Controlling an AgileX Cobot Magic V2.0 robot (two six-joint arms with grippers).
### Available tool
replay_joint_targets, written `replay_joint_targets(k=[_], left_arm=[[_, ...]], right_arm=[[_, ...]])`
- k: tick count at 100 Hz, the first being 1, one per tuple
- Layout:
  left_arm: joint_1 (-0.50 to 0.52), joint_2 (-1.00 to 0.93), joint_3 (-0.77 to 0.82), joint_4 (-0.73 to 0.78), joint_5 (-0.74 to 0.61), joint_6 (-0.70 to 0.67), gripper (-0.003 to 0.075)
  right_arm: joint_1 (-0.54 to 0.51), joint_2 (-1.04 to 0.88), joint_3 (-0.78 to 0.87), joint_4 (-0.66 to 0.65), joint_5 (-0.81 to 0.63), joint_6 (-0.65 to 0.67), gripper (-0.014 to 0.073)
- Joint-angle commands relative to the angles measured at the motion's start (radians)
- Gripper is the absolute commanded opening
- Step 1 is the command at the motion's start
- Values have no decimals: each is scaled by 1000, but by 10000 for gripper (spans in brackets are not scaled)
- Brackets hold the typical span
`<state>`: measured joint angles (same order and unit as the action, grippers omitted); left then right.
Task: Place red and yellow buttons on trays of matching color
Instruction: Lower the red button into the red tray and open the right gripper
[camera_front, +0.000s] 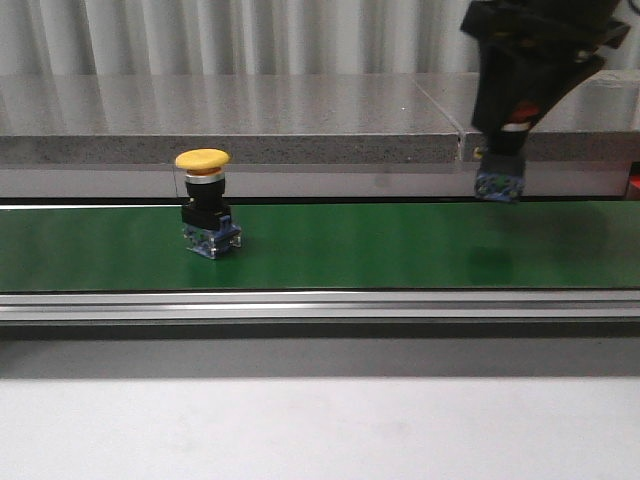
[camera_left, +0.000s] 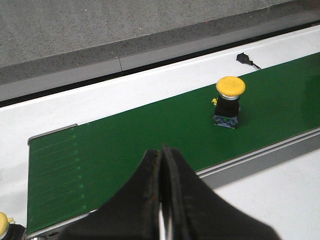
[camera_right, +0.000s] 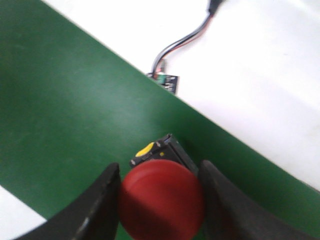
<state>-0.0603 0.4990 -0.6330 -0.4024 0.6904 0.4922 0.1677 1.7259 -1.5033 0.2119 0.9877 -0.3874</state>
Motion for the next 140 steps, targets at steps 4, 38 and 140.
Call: replay_joint_targets(k=[4,38,140], left_arm=[[-10,3,-25,-33,-59,-2,-20],[-10,3,-25,-33,-59,-2,-20],[-10,3,-25,-33,-59,-2,-20]], right_arm=[[-103,-84,-31,16,-49,18,133],[-399,-93,-31,16,-79,95,133],[-612,170,-31,56,-272,284,132]])
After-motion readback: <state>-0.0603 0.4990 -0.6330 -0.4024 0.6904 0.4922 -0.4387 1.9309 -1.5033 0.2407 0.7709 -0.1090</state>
